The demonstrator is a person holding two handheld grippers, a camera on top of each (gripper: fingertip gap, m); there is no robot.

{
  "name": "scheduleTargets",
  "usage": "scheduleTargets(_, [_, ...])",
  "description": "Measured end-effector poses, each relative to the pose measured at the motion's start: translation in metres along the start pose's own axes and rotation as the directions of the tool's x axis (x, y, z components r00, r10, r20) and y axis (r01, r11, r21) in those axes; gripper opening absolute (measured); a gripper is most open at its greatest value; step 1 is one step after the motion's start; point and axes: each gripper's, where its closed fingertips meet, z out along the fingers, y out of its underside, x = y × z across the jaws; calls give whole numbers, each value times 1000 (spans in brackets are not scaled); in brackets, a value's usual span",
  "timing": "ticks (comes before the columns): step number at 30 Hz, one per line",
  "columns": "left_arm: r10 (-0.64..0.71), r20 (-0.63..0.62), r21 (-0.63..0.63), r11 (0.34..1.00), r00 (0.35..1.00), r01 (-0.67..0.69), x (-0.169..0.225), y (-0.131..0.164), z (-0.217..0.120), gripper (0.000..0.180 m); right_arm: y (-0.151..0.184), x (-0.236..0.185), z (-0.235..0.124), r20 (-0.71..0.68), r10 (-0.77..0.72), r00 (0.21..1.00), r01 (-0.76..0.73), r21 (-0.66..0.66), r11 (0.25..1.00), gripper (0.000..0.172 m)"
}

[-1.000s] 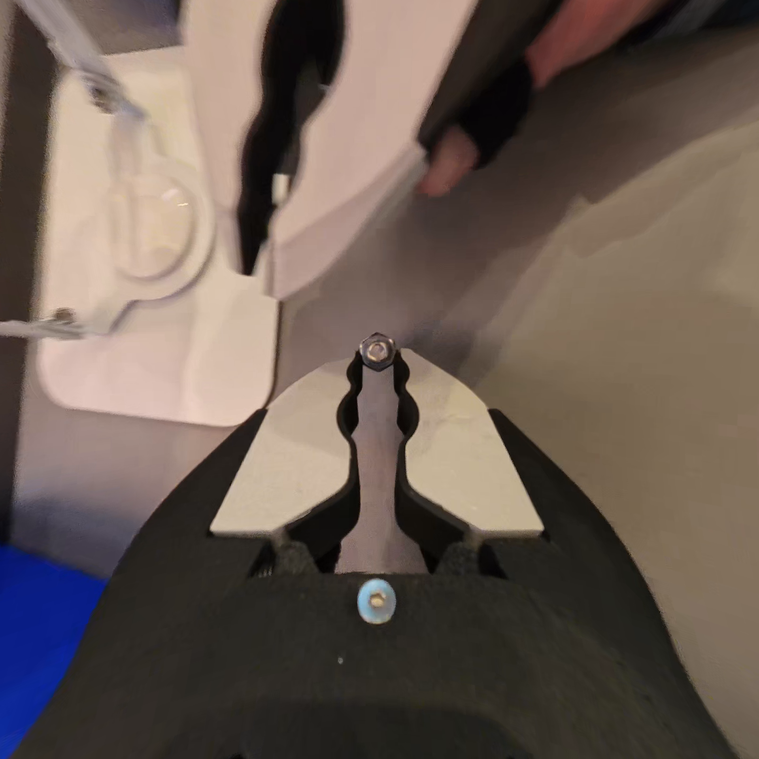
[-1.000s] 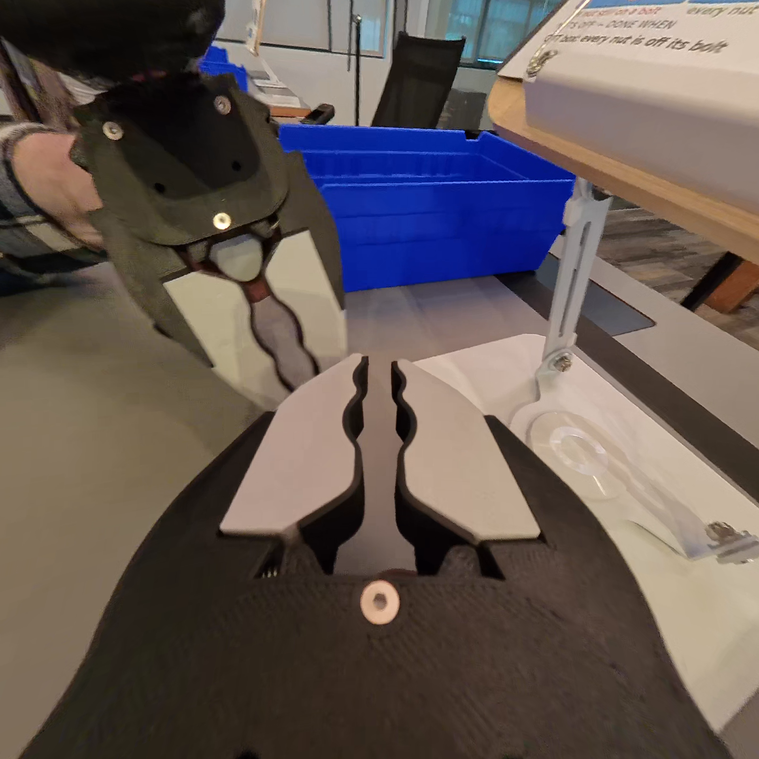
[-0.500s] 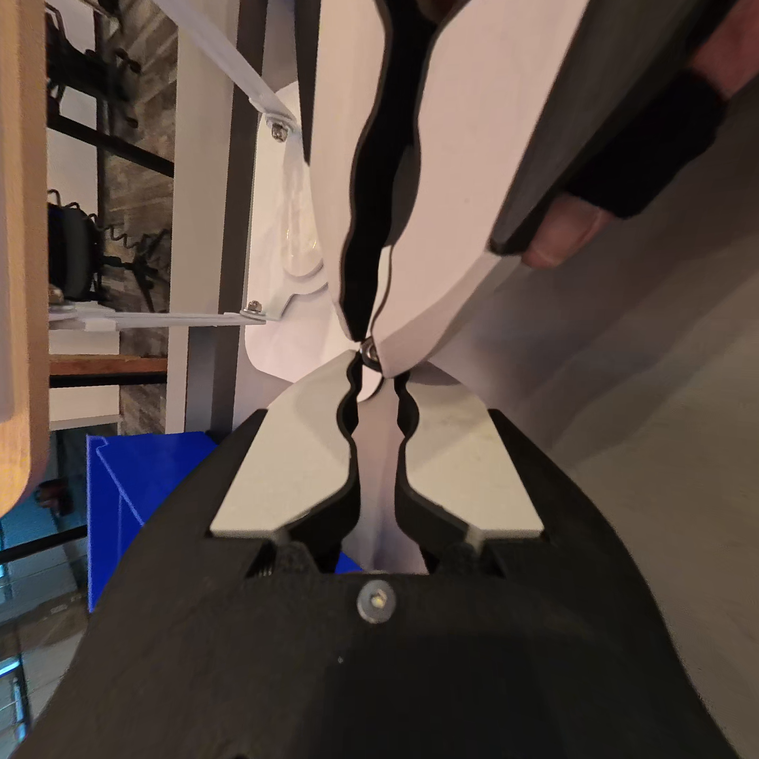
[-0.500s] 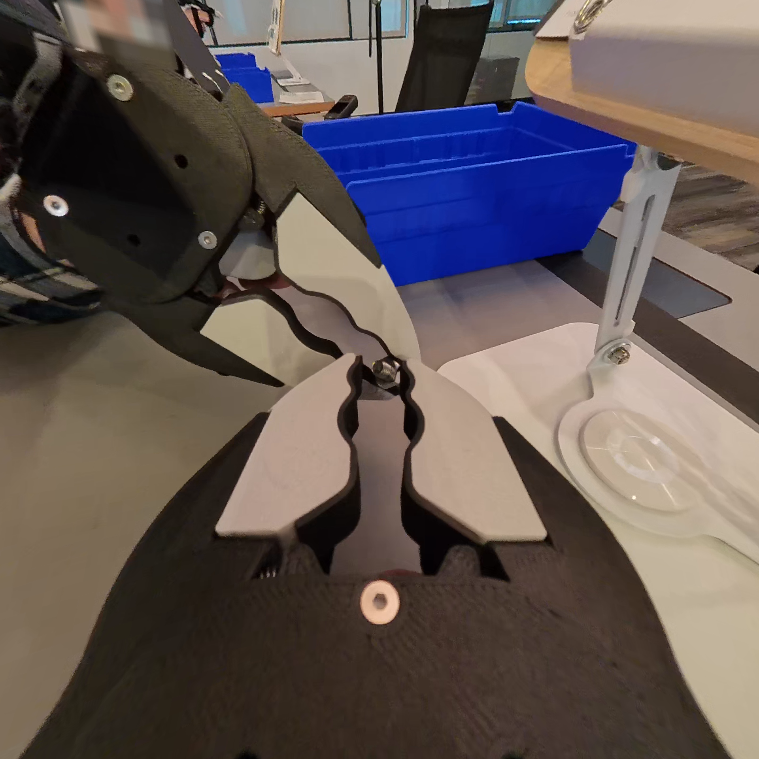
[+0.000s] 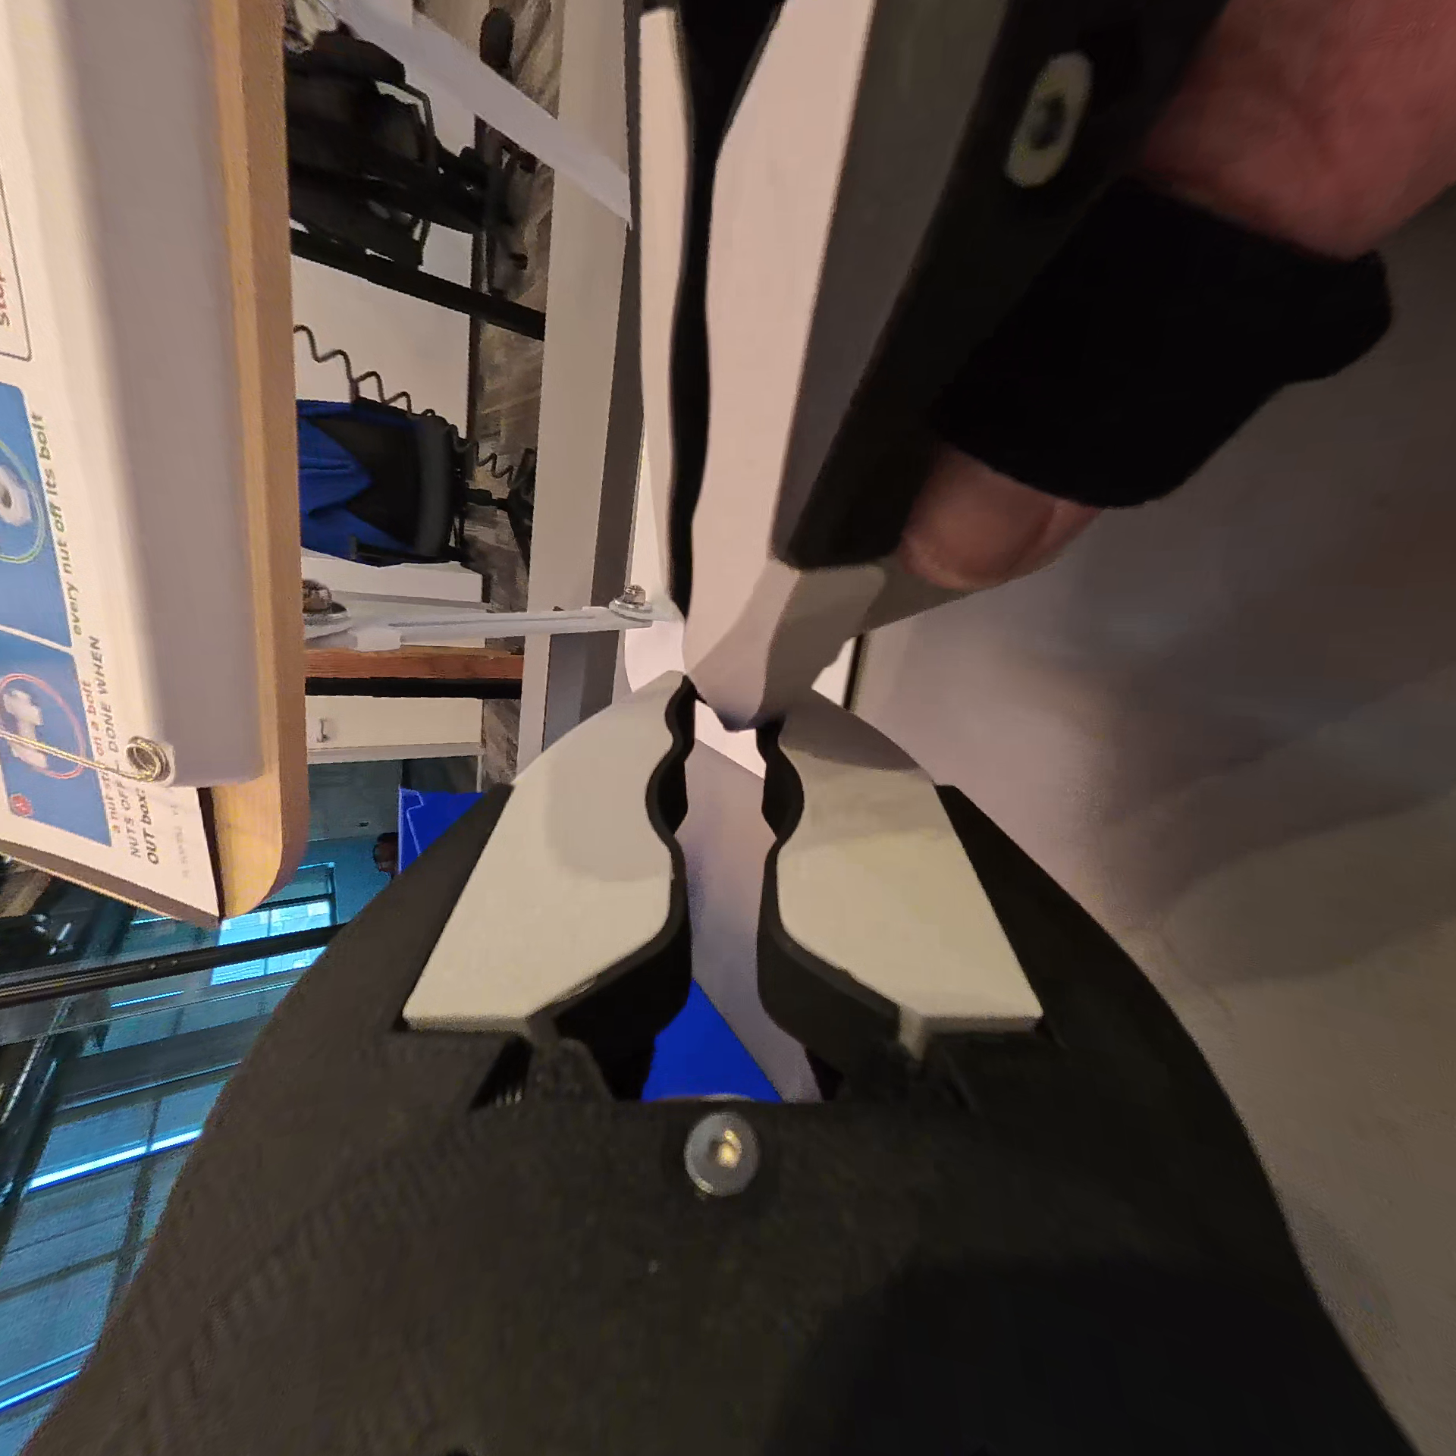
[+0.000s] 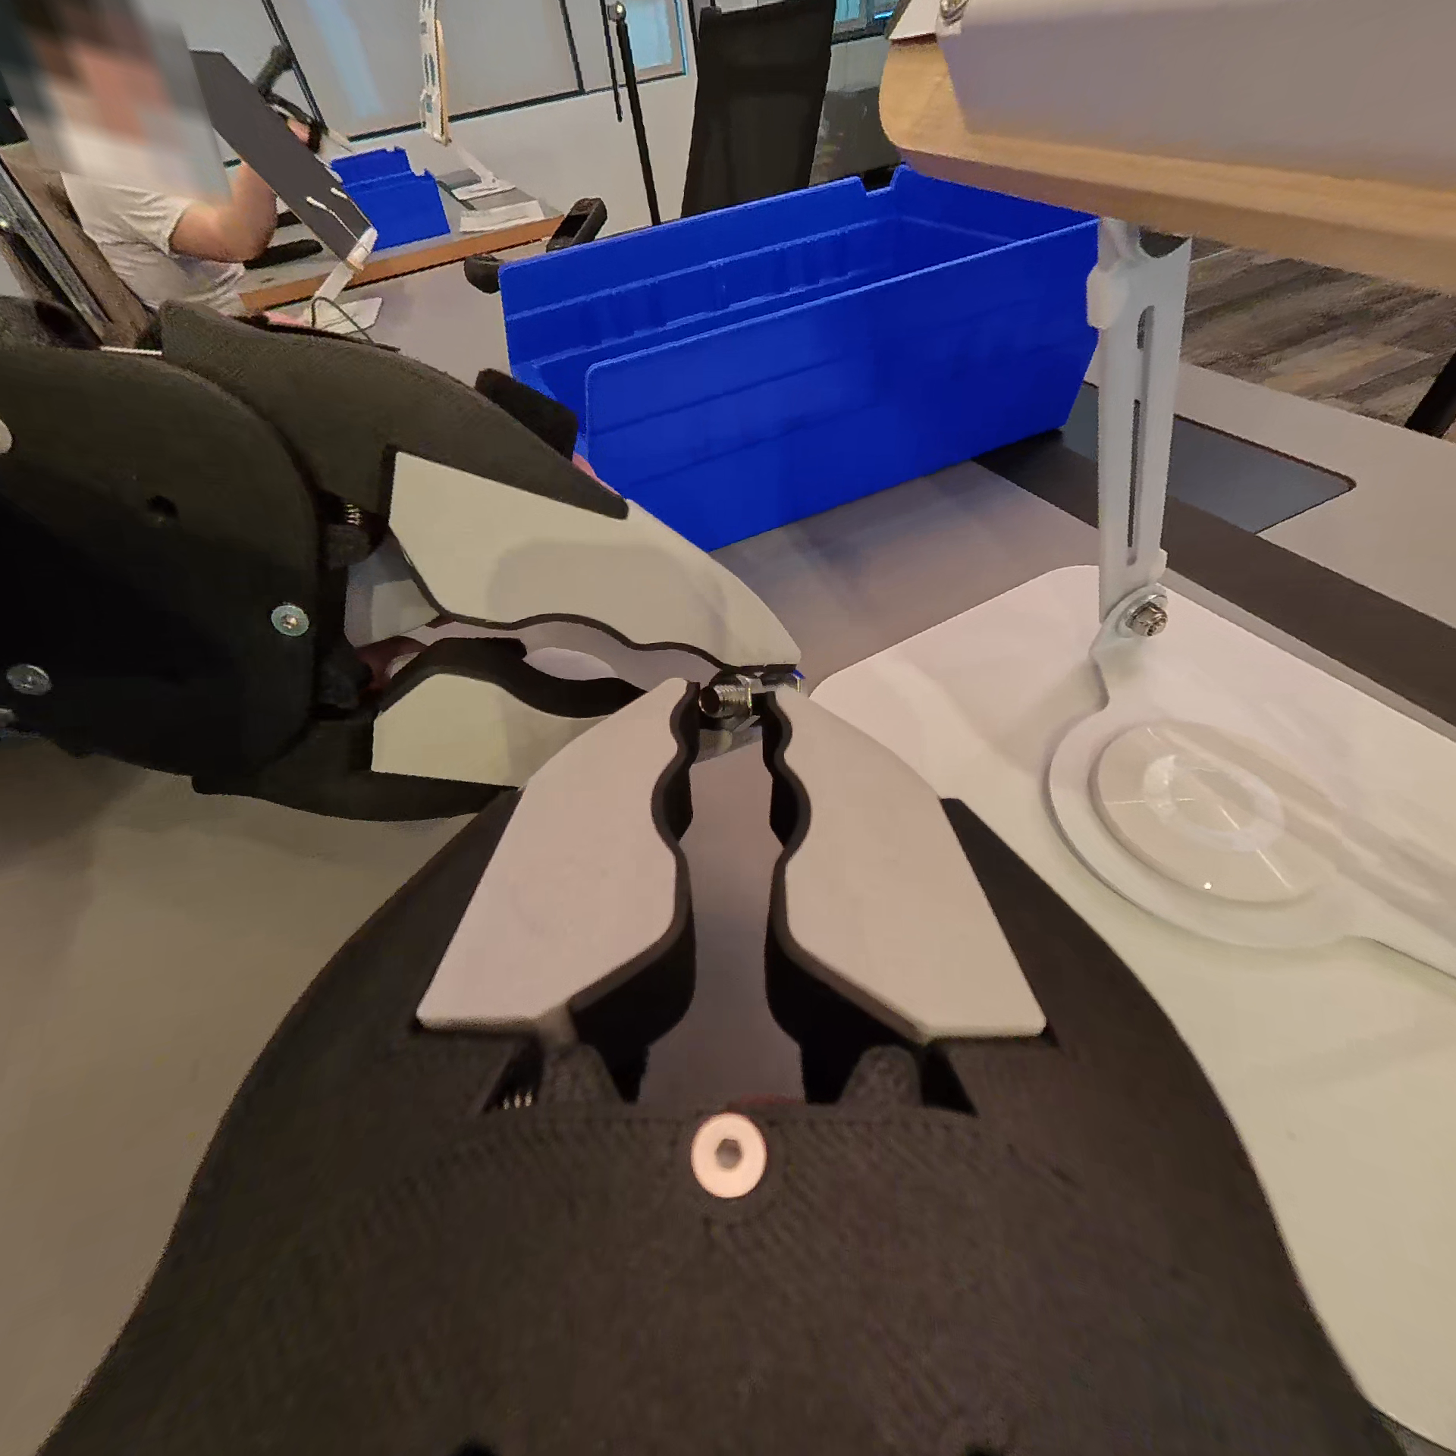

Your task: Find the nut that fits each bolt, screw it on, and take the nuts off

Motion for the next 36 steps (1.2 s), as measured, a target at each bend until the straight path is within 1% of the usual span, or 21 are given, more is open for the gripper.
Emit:
scheduleTargets(6, [-15,11,43,999,1000,14,-3,-4,-2,14,-4,0,-3,48,40,998,-42,33,999,15])
scheduleTargets(10, [-35,-2,92,995,999,35,-5,-9,-5,17,-9,-3,-7,121,83,989,-91,63,994,15])
scheduleTargets(11, [-41,-6,104,994,999,41,-6,-9,-6,18,-11,-3,-8,142,95,985,-107,78,991,15])
scheduleTargets(13, [-59,-29,125,990,998,62,-7,-9,-7,29,-16,-3,-13,186,124,975,-145,108,984,15])
scheduleTargets(16, [-124,-95,213,967,988,142,-11,-14,-11,42,-24,-7,-21,302,160,940,-215,158,964,14])
scheduleTargets(17, [-147,-126,244,954,981,174,-11,-16,-13,44,-26,-10,-25,355,169,919,-241,169,956,14])
scheduleTargets(18, [-183,-155,273,937,971,220,-13,-18,-15,44,-29,-11,-29,396,179,901,-267,181,947,15])
scheduleTargets(21, [-272,-312,335,865,910,373,-9,-24,-20,40,-35,-14,-38,501,197,843,-335,201,921,15])
scheduleTargets(24, [-256,-386,381,830,886,406,-5,-29,-26,37,-35,-19,-40,545,195,816,-346,188,919,15])
scheduleTargets(25, [-250,-375,385,834,893,395,-5,-29,-26,37,-35,-20,-39,546,195,815,-341,180,923,15])
scheduleTargets(27, [-215,-338,377,861,916,341,-3,-28,-24,37,-34,-21,-38,543,192,818,-332,172,927,15])
scheduleTargets(31, [-132,-238,376,901,962,216,-1,-29,-24,30,-32,-21,-36,538,201,819,-331,155,931,14])
scheduleTargets(34, [-153,-225,374,898,962,230,-5,-28,-24,17,-31,-22,-35,534,199,822,-324,150,934,15])
scheduleTargets(36, [-156,-227,381,894,961,235,-7,-27,-25,15,-30,-22,-34,530,198,825,-319,147,936,15])
